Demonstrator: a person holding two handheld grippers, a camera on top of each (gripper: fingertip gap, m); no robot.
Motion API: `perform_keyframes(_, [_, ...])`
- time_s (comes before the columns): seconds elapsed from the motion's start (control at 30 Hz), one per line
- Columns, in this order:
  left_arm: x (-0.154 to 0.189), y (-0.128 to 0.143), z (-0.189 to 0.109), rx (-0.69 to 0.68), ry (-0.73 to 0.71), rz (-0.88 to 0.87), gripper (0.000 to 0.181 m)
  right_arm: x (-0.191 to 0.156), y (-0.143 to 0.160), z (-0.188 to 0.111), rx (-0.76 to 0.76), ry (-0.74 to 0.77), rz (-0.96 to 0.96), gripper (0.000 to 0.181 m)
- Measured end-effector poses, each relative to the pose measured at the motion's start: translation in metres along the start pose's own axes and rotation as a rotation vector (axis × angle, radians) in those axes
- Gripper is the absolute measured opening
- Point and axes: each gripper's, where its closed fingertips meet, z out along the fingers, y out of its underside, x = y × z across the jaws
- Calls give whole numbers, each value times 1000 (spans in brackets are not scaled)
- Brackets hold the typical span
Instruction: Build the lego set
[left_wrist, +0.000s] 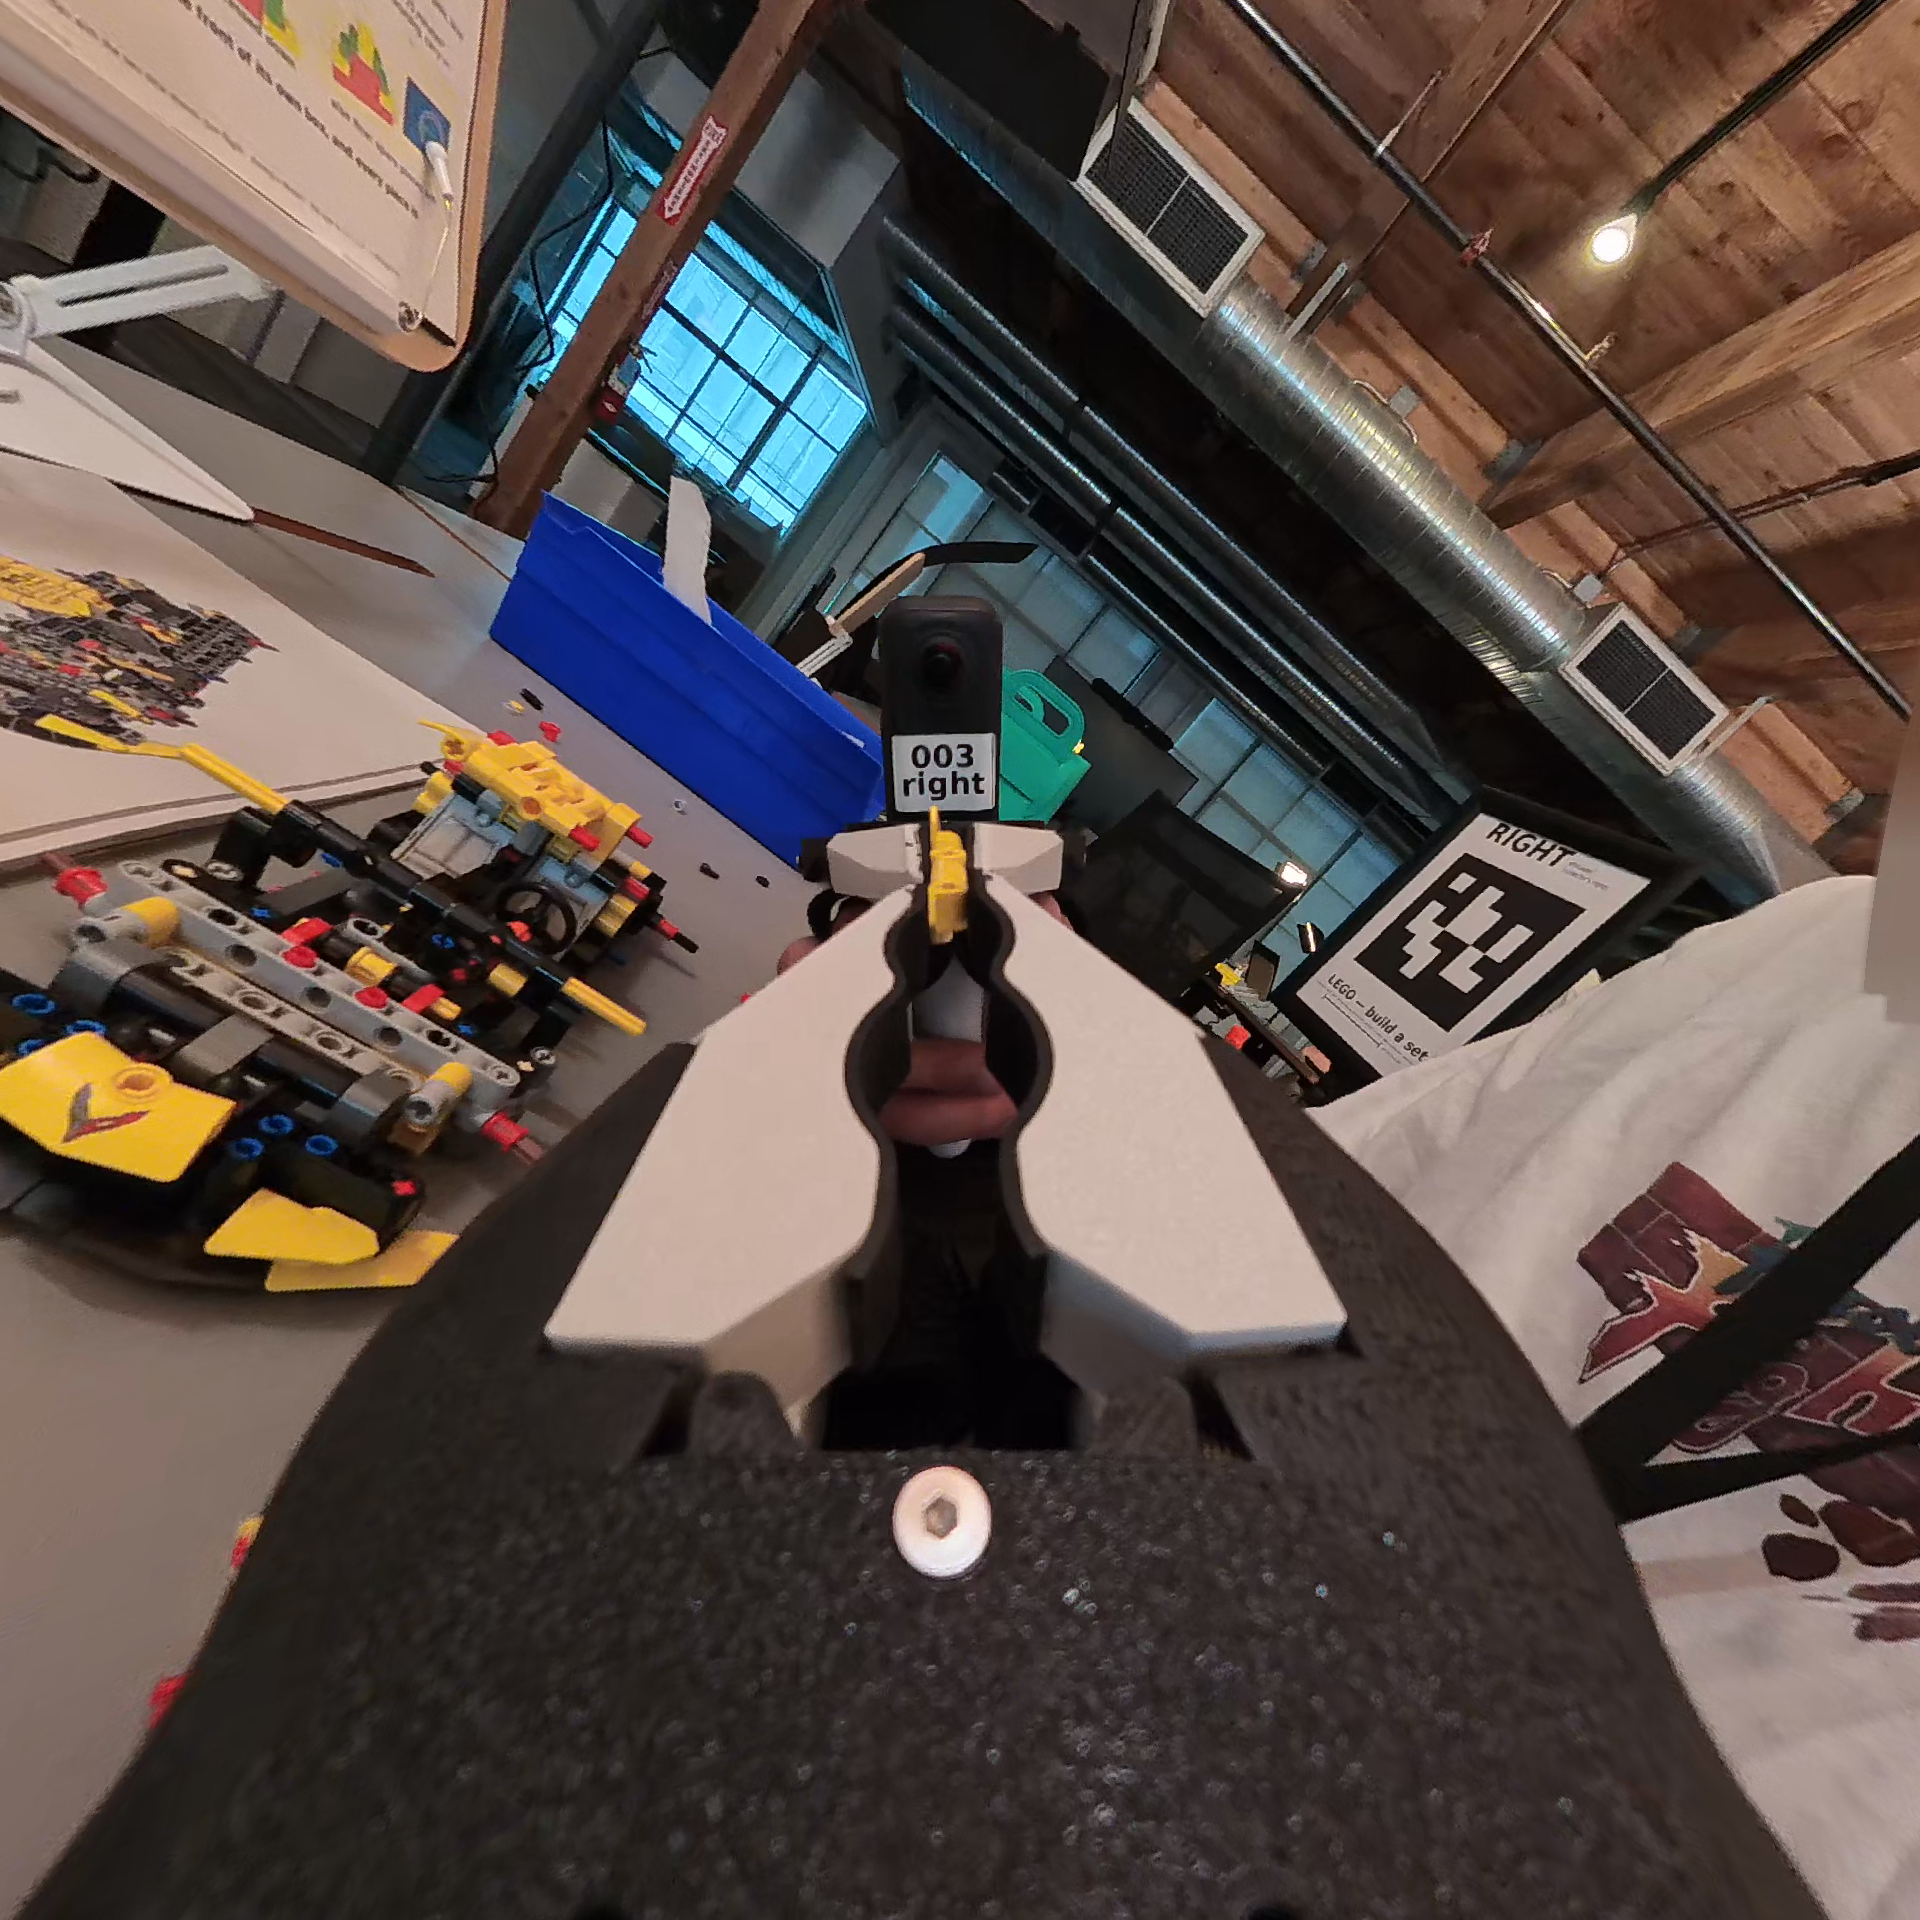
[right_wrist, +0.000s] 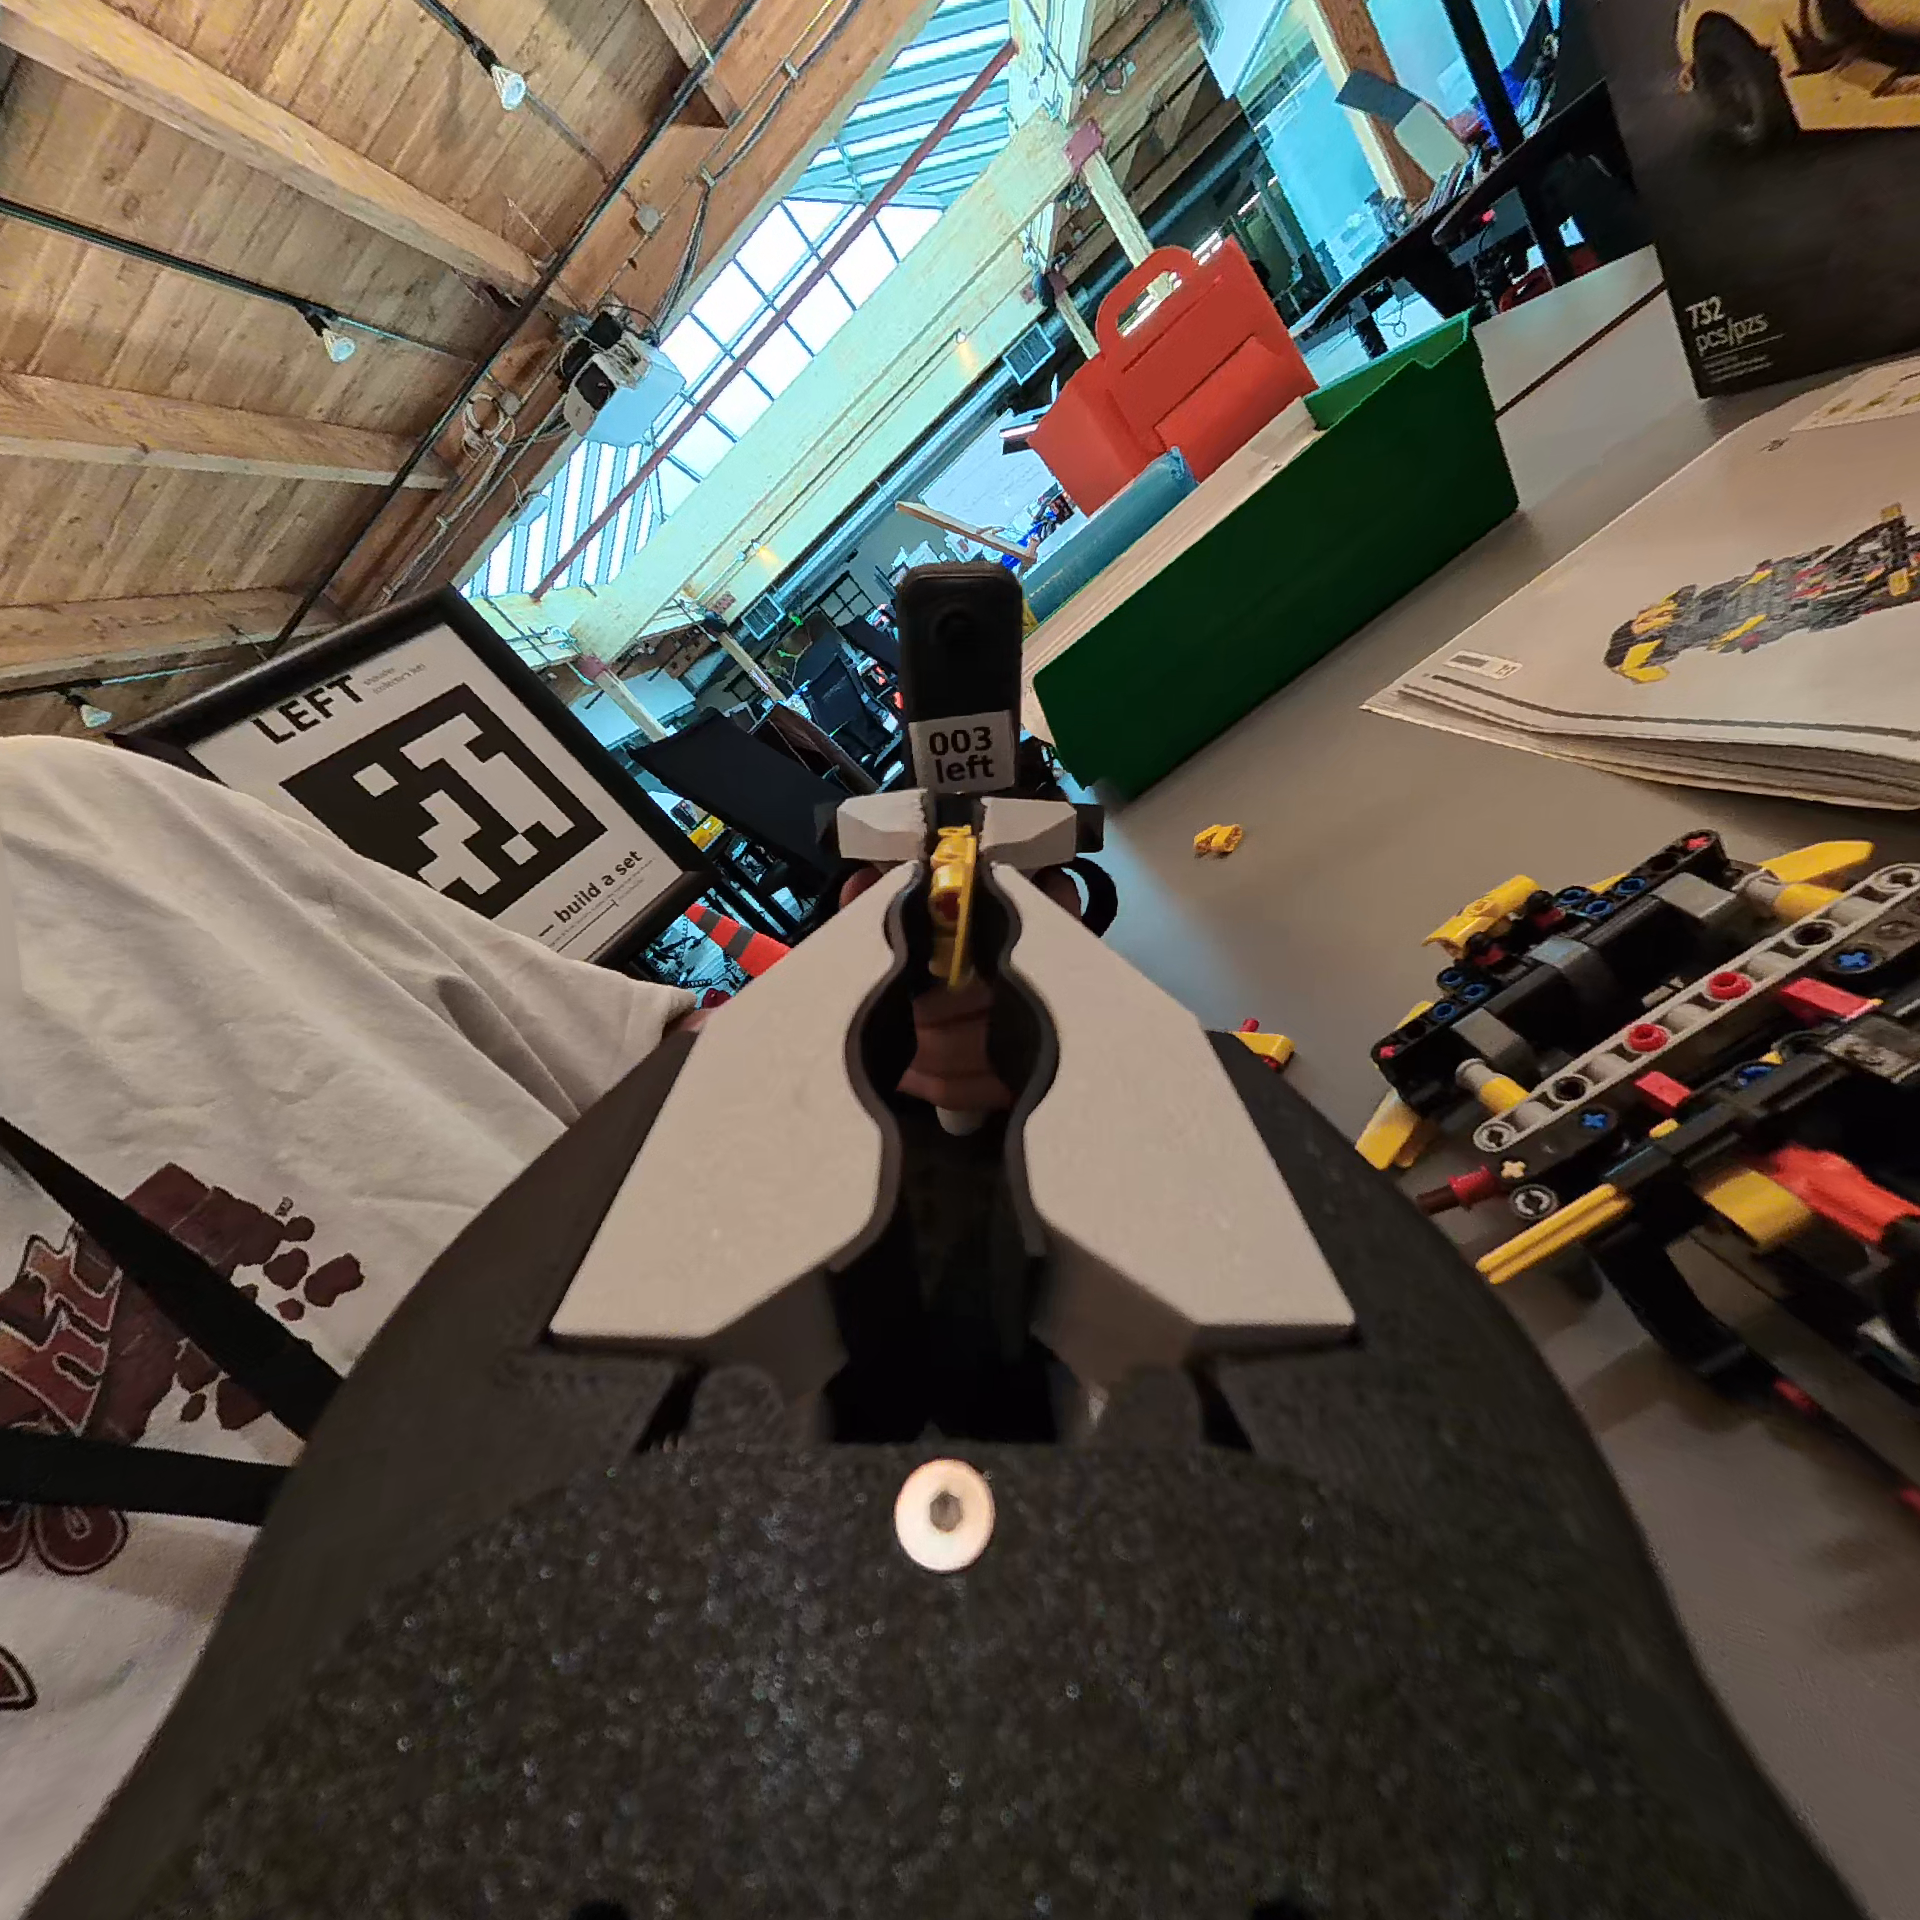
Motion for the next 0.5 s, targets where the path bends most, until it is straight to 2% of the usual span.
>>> perform_keyframes(0.13, [-6,-4,-2,5,-20,-26,6,6,-2,-2,-12,37,-12,7])
perform_keyframes(0.2, [-8,-7,-8,12,-26,-25,7,8,-14,-13,27,55,-26,18])
perform_keyframes(0.23, [-7,-8,-10,16,-19,-31,6,10,-16,-19,24,65,-30,16])
perform_keyframes(0.4, [-4,-2,-7,-18,-9,-12,7,6,-1,-18,-74,23,-17,19])
perform_keyframes(0.5, [-1,2,-4,-42,-7,13,7,2,1,-14,-79,21,-54,6])
